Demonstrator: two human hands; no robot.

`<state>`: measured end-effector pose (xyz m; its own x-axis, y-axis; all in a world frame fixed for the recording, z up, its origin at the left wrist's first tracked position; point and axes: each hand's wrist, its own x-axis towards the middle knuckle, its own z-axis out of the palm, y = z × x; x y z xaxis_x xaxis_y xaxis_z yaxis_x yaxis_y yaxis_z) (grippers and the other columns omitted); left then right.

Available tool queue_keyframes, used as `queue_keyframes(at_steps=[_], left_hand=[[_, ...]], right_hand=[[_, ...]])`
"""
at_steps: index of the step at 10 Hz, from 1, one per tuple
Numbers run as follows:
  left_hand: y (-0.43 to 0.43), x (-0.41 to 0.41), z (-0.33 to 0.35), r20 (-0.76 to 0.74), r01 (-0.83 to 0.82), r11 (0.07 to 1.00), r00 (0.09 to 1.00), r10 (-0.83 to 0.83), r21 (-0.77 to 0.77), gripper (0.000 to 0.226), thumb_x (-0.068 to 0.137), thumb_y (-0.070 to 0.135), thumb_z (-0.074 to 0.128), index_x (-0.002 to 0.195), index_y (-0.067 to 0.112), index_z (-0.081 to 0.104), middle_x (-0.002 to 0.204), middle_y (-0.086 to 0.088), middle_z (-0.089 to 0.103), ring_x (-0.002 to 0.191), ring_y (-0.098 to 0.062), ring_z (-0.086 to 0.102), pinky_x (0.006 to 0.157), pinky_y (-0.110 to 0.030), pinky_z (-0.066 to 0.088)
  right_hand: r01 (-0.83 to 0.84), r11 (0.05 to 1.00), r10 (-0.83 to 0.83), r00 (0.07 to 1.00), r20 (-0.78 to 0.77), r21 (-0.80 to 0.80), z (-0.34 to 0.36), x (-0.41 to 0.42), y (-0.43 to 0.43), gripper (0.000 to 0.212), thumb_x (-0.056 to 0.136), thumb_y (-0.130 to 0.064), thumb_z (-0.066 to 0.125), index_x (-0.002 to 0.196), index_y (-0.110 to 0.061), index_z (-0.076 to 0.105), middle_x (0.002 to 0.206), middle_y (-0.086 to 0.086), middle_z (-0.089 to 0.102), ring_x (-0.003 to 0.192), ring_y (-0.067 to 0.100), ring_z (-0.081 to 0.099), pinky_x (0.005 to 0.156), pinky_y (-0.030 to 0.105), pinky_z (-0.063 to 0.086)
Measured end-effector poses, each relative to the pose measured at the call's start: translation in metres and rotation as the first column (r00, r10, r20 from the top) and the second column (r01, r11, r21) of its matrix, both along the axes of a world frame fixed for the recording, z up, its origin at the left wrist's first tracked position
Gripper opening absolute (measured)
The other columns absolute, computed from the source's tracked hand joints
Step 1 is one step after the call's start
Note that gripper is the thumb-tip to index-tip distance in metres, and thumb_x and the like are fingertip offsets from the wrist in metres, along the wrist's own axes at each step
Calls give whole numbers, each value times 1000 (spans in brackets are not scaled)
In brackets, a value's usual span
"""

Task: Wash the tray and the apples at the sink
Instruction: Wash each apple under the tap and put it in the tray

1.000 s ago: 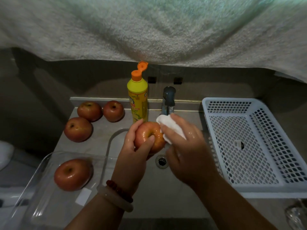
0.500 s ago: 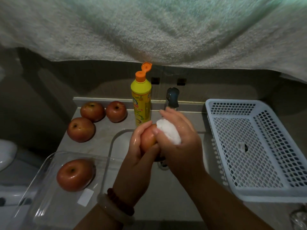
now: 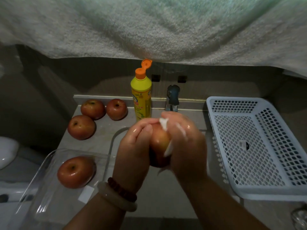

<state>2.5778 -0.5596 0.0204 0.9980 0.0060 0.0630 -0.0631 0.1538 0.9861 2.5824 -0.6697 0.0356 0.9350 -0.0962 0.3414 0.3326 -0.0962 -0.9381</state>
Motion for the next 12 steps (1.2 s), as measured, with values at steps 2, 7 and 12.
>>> queue_keyframes(at_steps=[2,7,12], left_hand=[[-7,5,10,-32,-36,999,999,35,-36,27,85,47,51,96,23,55,79,15,66,74,0,64,62,-18,51],[-8,2,19,160,-12,998,987,1,68,30,73,50,55,93,28,59,93,5,64,83,-14,63,65,-26,53],[-7,8,21,405,-197,864,914,-8,464,44,86,64,41,119,37,54,124,2,50,111,-1,51,81,-8,45]], right_hand=[[281,851,-72,899,432,-444,-13,4,-2,19,93,-21,49,107,-19,62,112,-6,62,113,9,59,97,28,48],[112,988,-86,973,216,-108,0,-8,-2,26,90,-29,53,105,-13,65,109,1,67,106,9,63,87,21,51],[0,841,232,903,-360,541,-3,-3,-12,50,66,-49,66,111,-28,66,110,0,69,101,27,68,75,47,58]])
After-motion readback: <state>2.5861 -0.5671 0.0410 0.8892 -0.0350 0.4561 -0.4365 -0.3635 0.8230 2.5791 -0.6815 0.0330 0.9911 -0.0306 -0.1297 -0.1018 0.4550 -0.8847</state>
